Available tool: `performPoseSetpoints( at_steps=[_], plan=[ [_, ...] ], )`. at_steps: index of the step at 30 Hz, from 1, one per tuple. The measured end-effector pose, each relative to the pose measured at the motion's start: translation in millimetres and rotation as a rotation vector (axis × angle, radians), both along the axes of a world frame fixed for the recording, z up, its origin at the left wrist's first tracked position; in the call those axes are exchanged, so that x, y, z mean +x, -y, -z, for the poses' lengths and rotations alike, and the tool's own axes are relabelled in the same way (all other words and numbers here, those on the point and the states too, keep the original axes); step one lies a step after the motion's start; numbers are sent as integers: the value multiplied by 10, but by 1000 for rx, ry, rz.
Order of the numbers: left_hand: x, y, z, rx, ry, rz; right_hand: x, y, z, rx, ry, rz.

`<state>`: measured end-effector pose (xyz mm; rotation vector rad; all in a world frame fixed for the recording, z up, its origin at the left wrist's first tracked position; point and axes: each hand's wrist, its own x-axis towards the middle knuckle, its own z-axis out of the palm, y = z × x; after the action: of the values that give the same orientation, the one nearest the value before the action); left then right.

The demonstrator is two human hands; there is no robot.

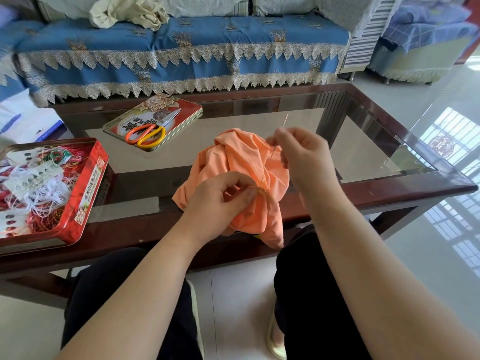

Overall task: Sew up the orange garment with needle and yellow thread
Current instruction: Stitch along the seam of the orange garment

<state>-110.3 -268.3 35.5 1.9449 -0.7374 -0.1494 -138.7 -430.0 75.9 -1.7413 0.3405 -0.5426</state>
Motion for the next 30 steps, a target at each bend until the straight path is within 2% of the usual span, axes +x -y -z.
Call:
performPoseSetpoints(
  at_steps=[4, 9, 18, 23, 27, 30],
  plan=[
    [15, -10, -23, 27, -102, 15, 122, 61, -266, 107, 4, -125],
    [15, -7, -31, 22, -128, 26, 185, 64, -439, 269, 55, -201],
    [-2, -30, -65, -6, -143, 36, 166, -1, -460, 289, 73, -248],
    [0, -36, -55, 72, -91, 28, 118, -63, -357, 231, 39, -280],
    [6, -19, -52, 142, -124, 21, 38, -103, -188, 148, 13, -268],
    [17, -16, -34, 93, -177, -3, -29, -133, 44, -86, 6, -96]
  ],
)
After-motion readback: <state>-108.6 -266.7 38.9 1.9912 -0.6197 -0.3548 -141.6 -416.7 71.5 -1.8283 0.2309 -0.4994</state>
